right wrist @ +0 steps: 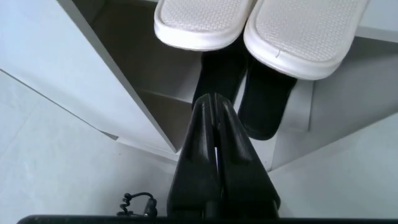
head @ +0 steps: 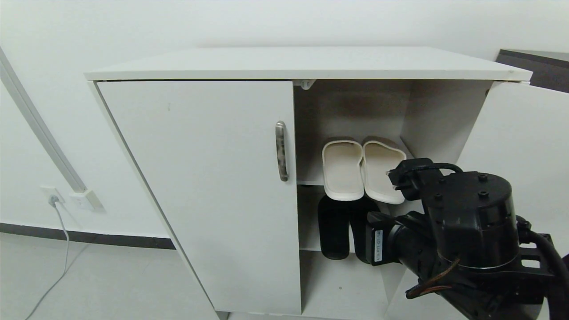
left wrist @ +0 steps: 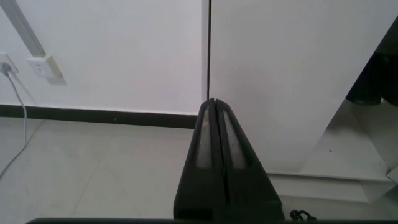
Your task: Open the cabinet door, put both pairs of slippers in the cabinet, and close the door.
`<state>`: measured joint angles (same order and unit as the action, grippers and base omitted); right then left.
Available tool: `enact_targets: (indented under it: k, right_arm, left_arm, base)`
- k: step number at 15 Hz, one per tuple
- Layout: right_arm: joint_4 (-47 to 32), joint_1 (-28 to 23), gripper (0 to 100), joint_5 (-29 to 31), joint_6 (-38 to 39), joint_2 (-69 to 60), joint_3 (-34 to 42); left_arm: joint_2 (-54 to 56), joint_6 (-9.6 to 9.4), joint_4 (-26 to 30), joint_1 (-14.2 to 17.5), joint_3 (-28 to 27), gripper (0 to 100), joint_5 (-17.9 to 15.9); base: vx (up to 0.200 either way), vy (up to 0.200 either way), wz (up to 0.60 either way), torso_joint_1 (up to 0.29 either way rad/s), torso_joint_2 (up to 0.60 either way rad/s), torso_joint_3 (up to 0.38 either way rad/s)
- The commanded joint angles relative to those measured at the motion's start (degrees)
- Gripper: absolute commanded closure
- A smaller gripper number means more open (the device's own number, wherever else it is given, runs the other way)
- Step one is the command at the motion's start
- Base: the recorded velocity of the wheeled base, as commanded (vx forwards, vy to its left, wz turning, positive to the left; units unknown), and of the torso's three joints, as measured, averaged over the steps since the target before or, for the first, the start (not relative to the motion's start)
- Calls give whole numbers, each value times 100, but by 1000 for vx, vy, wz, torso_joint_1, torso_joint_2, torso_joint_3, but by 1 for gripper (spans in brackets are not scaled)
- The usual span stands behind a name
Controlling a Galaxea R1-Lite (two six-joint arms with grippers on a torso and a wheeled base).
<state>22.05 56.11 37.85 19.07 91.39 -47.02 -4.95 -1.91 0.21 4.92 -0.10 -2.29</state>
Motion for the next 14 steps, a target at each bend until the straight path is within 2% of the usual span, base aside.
enact_targets:
  k: [1, 5, 14]
  right_arm:
    - [185, -4, 100, 3, -122, 10, 167]
    - [634, -48, 100, -15, -307, 98, 386]
    - [827, -127, 100, -67, -465, 186, 580]
  left_arm:
    - [-6, -2, -3, 0, 1, 100, 1]
    - [-6, -2, -3, 8, 1, 100, 1]
    - [-6, -2, -3, 0, 1, 100, 1]
  base:
    - [-200, 0, 0, 7, 2, 2]
    - [-200, 0, 0, 0, 1, 5]
    - [-200, 0, 0, 1, 3, 3]
